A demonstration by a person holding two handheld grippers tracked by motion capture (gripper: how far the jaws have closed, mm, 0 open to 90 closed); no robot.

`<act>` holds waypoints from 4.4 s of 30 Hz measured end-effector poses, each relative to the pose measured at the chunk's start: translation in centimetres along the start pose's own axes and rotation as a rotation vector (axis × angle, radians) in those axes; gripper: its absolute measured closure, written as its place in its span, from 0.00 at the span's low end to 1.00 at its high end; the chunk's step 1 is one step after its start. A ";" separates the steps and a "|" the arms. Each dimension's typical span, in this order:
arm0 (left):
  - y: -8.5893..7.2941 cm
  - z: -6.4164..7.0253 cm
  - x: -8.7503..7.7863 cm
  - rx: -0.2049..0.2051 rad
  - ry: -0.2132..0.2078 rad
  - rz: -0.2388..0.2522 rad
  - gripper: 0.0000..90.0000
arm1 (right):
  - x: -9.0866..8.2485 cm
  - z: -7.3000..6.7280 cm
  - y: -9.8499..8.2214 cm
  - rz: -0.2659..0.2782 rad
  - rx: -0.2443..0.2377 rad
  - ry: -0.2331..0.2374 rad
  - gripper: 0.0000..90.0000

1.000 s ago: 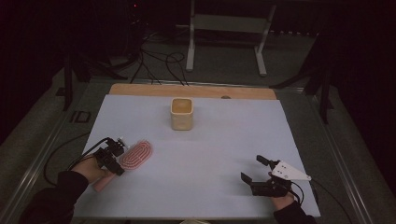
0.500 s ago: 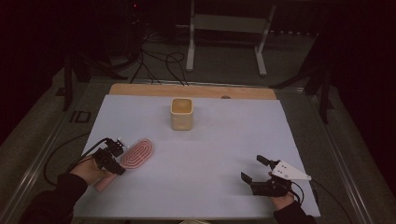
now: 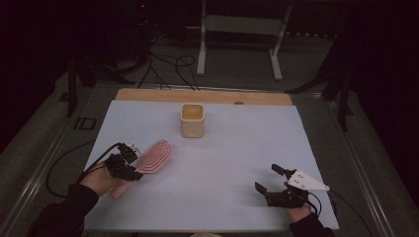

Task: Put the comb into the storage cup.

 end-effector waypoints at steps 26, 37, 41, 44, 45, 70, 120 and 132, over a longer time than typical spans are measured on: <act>4.2 4.0 0.5 0.093 -0.039 0.128 0.79 | -0.1 0.1 0.0 0.004 0.010 -0.002 0.10; 5.7 5.6 1.2 0.122 -0.080 0.208 0.79 | -0.1 0.0 0.0 0.003 0.010 -0.002 0.10; 5.8 6.2 1.3 0.129 -0.078 0.253 0.79 | -0.1 0.1 0.0 0.005 0.008 -0.003 0.10; 6.0 6.4 1.4 0.130 -0.086 0.274 0.79 | -0.1 0.0 0.0 0.001 0.007 -0.002 0.10; 6.1 6.7 1.5 0.121 -0.082 0.284 0.79 | -0.1 0.0 0.1 0.004 0.005 -0.002 0.10; 4.6 7.7 2.0 0.088 -0.049 0.485 0.79 | 0.0 0.0 0.0 0.003 0.014 0.003 0.10; 2.0 8.5 2.3 0.063 0.001 0.726 0.79 | -0.4 -1.5 6.2 -0.049 0.038 -0.089 0.10; 2.0 8.5 2.3 0.060 -0.002 0.734 0.79 | 0.7 -1.8 9.6 -0.045 0.028 -0.052 0.10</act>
Point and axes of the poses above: each handheld gripper's, and its own axes: x roughly forward along the jaws, y roughly out of its top, z roughly to its right, the point moved 1 cm from there along x, roughly forward along the jaws, and after that the axes turned 3 degrees about -y, right-handed, at the moved point
